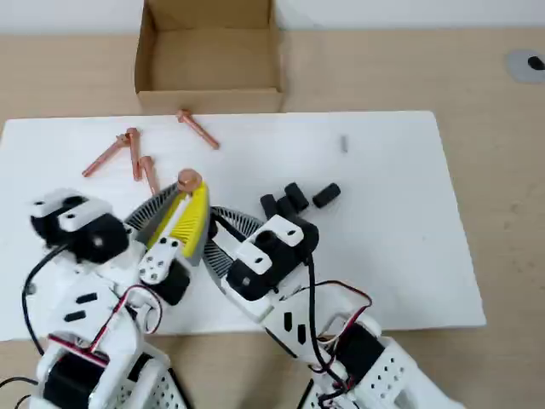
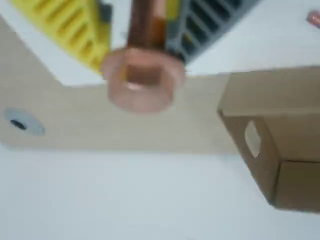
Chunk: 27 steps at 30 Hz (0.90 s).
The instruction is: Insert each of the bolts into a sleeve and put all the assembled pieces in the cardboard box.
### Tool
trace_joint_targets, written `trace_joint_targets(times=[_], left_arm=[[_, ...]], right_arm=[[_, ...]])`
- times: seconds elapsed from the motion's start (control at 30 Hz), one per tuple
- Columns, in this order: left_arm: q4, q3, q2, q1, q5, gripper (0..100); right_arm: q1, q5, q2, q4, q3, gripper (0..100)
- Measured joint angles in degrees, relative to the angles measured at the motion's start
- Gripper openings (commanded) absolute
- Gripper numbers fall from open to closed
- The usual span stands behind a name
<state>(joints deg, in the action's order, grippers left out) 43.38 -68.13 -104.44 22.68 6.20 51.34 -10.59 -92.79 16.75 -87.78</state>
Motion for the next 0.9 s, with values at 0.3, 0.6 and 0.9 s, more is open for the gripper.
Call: trace_joint_targets(times=[0.3,0.6,0.9], left_arm=[[2.5,-0.6,0.1,-3.0,0.1,18],[12.1,1.9,0.1,-4.3,0.1,20],[15.0,12.7,0.1,-4.3,0.1,20]], right_arm=[[0.1,0.0,0.0,0.0,0.0,0.9],[0.1,0.1,0.1,0.0,-0.1,0.9],[-5.5,1.3,0.1,-3.5,-0.1,0.9]])
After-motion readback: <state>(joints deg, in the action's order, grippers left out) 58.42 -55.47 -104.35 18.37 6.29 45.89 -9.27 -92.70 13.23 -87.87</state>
